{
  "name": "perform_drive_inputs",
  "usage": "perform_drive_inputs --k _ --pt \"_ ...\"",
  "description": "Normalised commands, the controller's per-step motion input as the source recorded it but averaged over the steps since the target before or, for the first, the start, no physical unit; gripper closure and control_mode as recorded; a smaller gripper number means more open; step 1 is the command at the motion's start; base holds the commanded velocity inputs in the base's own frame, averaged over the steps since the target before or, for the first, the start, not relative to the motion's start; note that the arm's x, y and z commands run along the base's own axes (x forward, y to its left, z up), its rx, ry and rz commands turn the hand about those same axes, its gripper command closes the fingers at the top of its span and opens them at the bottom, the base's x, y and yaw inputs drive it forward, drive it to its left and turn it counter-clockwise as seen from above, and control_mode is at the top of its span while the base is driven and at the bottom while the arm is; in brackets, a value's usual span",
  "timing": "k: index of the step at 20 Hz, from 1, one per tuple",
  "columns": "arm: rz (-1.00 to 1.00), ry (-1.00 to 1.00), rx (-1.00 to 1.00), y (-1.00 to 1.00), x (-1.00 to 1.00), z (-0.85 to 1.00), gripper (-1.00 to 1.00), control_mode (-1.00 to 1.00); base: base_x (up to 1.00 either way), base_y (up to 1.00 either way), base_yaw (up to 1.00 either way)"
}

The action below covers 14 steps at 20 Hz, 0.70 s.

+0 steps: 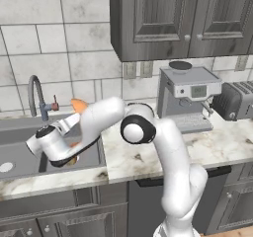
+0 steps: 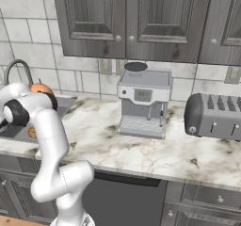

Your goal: Dump the sweet potato and potato from the bowl so the bowl can be washed. Place the bowl in the sink after clearing the leftovers.

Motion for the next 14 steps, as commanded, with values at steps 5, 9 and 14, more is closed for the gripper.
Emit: perform_drive_inputs --k 5,9,14 --pt "-0.09 -0.01 0.36 -0.58 -0.81 0.75 1.0 -1.0 0.0 0.0 0.0" --pt "-0.05 0.0 0.45 -0.71 -0.93 0.8 1.0 -1.0 0.0 0.0 0.0" --pt "-0.03 0.0 0.47 -0.8 -0.87 0.71 1.0 -1.0 0.0 0.0 0.0"
